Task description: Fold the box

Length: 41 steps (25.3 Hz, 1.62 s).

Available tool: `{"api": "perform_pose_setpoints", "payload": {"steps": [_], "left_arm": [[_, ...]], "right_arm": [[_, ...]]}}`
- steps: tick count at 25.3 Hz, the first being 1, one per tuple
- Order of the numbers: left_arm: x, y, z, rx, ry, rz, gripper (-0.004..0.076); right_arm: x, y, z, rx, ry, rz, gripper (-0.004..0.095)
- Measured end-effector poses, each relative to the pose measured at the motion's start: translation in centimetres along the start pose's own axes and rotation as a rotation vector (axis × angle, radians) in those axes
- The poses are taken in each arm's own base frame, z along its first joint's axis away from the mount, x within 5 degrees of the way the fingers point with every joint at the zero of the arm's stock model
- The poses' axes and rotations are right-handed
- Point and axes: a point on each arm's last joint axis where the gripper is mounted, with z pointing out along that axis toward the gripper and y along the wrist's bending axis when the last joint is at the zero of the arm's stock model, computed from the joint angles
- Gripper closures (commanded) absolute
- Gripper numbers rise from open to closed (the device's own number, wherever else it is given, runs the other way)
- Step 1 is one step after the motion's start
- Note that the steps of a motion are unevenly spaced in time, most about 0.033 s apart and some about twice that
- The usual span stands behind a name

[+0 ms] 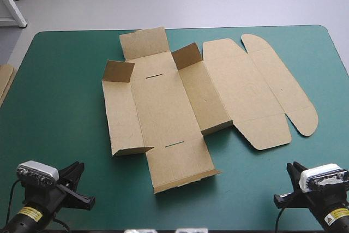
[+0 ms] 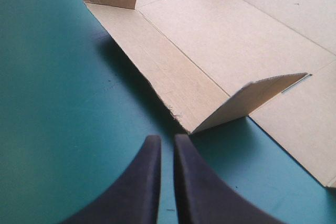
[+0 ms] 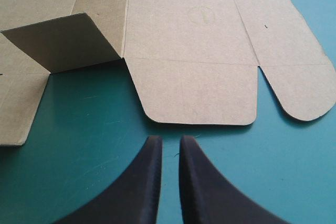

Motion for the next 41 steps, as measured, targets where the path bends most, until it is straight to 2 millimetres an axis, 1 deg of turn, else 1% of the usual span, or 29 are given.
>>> {"api": "perform_pose_setpoints", "payload": {"steps": [9,14,18,19,21,24,26,28,31,35,38,41], "left_arm": [[0.0,0.0,0.0,0.001,0.003,-0.001,0.0654],[0.0,0.0,0.0,0.001,0.003,-0.001,0.0654],[0.0,0.0,0.0,0.001,0.003,-0.004,0.0654],[0.1,0.0,0.0,0.002,0.007,-0.028,0.0652],[-0.5,0.0,0.0,0.007,0.031,-0.083,0.0601],[-2.3,0.2,0.0,0.006,0.039,-0.105,0.052],[-3.8,0.5,0.5,-0.001,0.061,-0.105,0.0459],[-5.3,0.8,1.3,-0.004,0.094,-0.108,0.0398],[-7.5,1.3,2.7,-0.007,0.136,-0.113,0.0349],[-10.7,2.0,5.0,-0.008,0.181,-0.142,0.0344],[-12.5,2.6,7.5,-0.008,0.229,-0.165,0.0333],[-13.6,3.1,10.1,-0.006,0.287,-0.179,0.0328]], "right_arm": [[0.0,0.0,0.0,0.0,0.0,0.0,0.0796],[0.0,0.0,0.0,0.0,0.0,0.0,0.0851],[0.0,0.0,0.0,0.0,0.0,0.0,0.0854],[0.0,0.0,0.0,0.002,0.0,-0.002,0.0848],[-0.4,-0.2,0.1,0.024,0.018,-0.009,0.0803],[-1.9,-0.6,0.6,0.056,0.057,-0.022,0.073],[-3.6,-0.9,1.2,0.07,0.084,-0.033,0.0659],[-5.4,-1.0,1.8,0.074,0.103,-0.036,0.0565],[-8.2,-1.3,3.3,0.076,0.138,-0.038,0.0467],[-11.9,-1.6,6.0,0.076,0.176,-0.039,0.0431],[-14.2,-1.9,8.1,0.076,0.196,-0.039,0.0431],[-16.0,-2.1,10.3,0.073,0.241,-0.036,0.0426]]}}
